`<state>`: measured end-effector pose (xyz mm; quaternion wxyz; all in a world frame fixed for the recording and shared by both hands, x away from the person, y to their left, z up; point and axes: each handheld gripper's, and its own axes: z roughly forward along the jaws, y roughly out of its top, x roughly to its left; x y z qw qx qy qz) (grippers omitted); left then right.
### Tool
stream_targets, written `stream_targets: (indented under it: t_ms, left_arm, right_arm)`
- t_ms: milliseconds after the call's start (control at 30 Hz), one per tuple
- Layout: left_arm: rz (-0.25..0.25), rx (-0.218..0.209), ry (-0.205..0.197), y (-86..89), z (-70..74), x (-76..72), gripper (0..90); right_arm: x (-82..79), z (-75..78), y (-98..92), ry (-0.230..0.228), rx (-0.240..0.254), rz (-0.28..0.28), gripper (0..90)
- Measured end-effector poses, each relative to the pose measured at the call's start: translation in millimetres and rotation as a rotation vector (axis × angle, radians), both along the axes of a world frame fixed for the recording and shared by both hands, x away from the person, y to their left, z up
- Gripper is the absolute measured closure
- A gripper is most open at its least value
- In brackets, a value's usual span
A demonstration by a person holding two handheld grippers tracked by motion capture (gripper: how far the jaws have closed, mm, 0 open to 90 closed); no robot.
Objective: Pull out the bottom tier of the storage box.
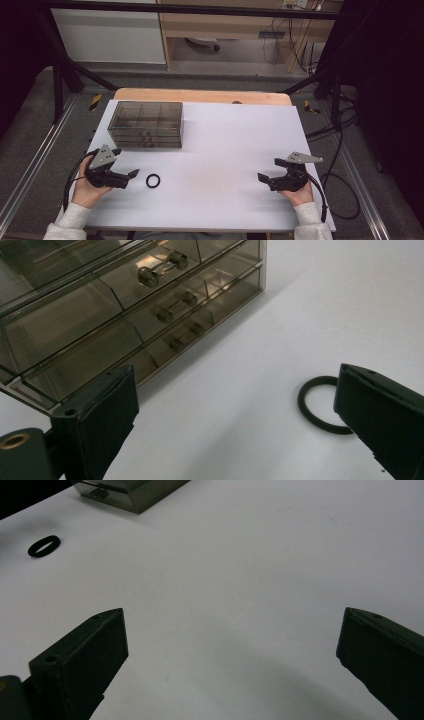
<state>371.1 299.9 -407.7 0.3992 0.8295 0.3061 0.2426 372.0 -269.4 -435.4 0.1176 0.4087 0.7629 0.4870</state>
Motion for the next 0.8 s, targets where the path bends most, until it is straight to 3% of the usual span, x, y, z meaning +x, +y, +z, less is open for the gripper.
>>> stream_targets:
  t_ms: [100, 233, 533, 800]
  left_arm:
    - [-0.001, 0.051, -0.008, -2.6, 0.8, 2.0, 3.8]
    - [-0.002, 0.082, -0.017, -4.6, 0.9, 4.0, 4.2]
    - [-0.008, 0.120, -0.020, -6.3, -1.5, 10.1, 5.2]
    - [-0.028, 0.180, -0.055, -12.8, -1.7, 13.2, 5.8]
  right_arm:
    - [0.2, -0.3, 0.2, -0.005, -0.005, 0.005, 0.6]
    - [0.2, -0.4, 0.2, -0.006, -0.007, 0.006, 0.6]
    - [0.3, -0.5, 0.2, -0.004, -0.009, 0.005, 0.6]
    - [0.4, -0.6, 0.4, -0.004, -0.010, 0.004, 0.6]
